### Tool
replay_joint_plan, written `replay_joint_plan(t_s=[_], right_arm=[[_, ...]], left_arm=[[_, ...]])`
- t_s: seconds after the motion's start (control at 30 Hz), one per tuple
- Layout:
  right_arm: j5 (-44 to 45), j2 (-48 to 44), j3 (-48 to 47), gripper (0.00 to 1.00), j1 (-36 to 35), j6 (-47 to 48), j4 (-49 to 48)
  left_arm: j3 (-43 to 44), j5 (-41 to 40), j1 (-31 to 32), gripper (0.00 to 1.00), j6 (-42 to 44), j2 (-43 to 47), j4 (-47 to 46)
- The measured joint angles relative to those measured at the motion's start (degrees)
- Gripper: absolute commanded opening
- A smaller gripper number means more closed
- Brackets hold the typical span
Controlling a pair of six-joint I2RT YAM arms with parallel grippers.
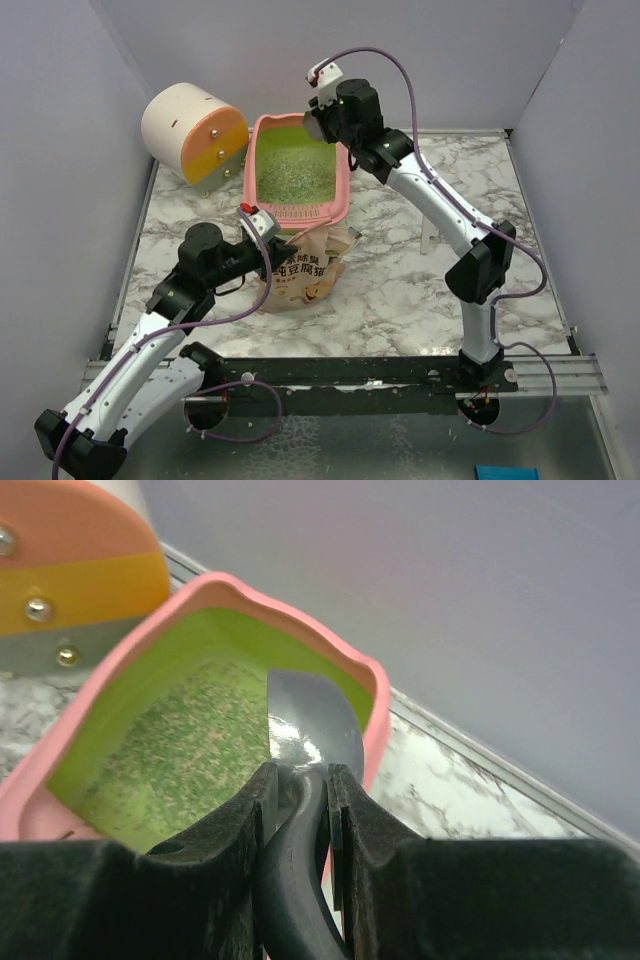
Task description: Fill the litter box with clean litter
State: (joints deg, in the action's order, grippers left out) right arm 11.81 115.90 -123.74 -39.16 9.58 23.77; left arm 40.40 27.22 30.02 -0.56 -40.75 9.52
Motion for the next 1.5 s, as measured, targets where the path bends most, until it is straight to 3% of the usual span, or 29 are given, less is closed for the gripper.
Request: replay_joint_plan(t_s=[0.3, 0.57, 0.7, 0.97, 1.5], right_arm=[[5.7, -11.6, 3.7, 0.01, 1.7, -5.4, 11.2], [-3.5, -33.5, 20.2, 0.01, 1.9, -14.2, 18.6], [-9.4, -38.4, 27.8, 0.01, 1.9, -16.9, 19.8], [-17.4, -40.3, 38.8, 0.01, 1.9, -19.2, 20.7], [-22.6, -46.6, 36.7, 0.01, 1.9, -19.7, 21.9]], left_arm=[[0.1, 0.4, 0.0, 0.00, 0.1, -0.1, 0.2], [2.1, 0.3, 0.0, 0.00, 1.1, -0.1, 3.9], [2.1, 0.3, 0.0, 0.00, 1.1, 1.2, 5.2], [2.0, -0.1, 0.0, 0.00, 0.2, 3.0, 6.4], [1.9, -0.9, 0.0, 0.00, 0.0, 0.8, 4.2]])
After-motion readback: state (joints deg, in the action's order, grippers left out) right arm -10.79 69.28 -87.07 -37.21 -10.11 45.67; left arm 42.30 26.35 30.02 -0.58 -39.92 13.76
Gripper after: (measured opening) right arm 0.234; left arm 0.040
